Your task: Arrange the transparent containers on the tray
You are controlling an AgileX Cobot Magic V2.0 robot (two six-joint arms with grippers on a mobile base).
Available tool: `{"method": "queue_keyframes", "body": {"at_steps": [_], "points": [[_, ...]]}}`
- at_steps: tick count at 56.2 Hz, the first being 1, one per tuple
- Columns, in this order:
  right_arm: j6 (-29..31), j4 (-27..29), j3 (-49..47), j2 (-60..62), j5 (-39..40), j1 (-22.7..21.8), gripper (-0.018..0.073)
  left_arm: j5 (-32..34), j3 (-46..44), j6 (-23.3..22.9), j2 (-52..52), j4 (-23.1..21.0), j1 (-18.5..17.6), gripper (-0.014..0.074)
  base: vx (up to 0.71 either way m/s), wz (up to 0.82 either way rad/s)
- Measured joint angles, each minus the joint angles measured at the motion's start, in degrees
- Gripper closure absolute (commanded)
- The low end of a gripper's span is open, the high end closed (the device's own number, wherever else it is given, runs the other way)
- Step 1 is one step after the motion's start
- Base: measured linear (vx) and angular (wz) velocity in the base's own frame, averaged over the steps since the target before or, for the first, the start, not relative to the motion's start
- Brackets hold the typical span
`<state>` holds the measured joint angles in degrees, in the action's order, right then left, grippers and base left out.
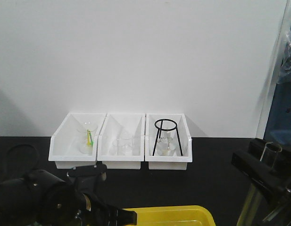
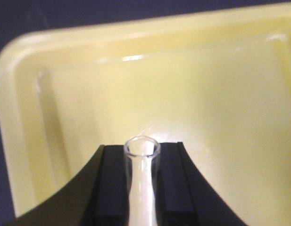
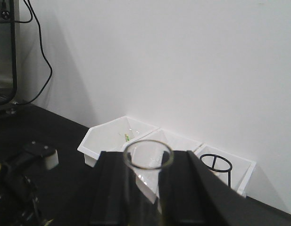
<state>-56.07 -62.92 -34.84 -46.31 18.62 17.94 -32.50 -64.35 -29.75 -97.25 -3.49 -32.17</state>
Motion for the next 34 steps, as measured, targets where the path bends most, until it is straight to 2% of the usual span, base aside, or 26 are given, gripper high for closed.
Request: {"method": "queue_keyframes", "body": {"at_steps": [19, 34], "points": [[0.0, 0.0, 0.0, 0.0, 0.0, 0.0, 0.0571, 2.2, -0.18, 0.0, -7.97, -0.98, 0.16, 0.0593, 0.0, 0.0], [0.0, 0.0, 0.0, 0.0, -0.05, 0.0, 0.0571, 2.11, -0.18, -0.41, -10.01, -3.17, 4.07, 0.0569, 0.0, 0.0]]}}
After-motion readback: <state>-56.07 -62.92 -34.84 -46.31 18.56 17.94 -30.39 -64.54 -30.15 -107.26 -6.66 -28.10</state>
